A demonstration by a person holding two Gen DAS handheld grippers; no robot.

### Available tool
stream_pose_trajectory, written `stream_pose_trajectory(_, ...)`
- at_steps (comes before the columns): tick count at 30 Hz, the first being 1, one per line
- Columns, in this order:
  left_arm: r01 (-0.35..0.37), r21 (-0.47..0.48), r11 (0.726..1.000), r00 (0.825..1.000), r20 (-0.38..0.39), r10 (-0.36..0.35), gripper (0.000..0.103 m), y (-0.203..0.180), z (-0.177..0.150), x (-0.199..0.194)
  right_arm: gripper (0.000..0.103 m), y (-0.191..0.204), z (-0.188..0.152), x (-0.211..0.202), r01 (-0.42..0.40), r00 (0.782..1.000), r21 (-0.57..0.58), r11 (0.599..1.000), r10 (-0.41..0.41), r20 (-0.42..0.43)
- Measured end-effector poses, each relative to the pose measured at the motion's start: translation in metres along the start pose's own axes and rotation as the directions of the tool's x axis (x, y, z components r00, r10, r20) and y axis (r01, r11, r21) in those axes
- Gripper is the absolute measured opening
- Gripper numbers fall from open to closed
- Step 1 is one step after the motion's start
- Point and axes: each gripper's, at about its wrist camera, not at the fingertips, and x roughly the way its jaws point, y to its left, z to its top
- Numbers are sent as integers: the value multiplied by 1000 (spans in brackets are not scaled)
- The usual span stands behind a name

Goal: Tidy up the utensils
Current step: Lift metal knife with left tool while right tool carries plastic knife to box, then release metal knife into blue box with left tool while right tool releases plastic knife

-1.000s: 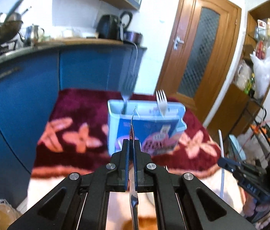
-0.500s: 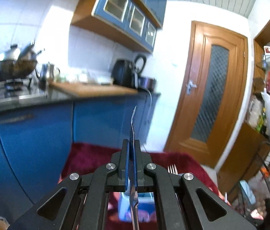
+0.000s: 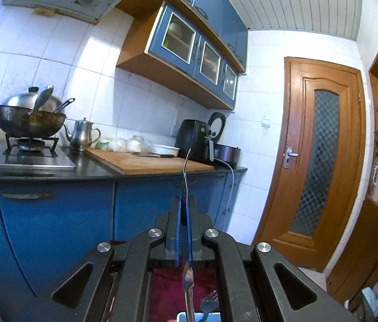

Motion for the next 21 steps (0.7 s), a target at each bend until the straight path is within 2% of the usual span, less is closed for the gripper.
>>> stream_pose_trajectory(9,-4,-75,997,998,-56,-1,3,6,-34,23,6,4,30,12,20,996,-7,1000,-19,86)
stream_pose_trajectory(18,4,-51,999,998,-65,-7,3,-2,-57,23,6,10,60,41,55,977,-21,998,-50,209)
stream_pose_trajectory(21,13,-64,998,996,-89,-19,3,0,-62,25,6,10,64,57,52,974,-14,999,-48,223)
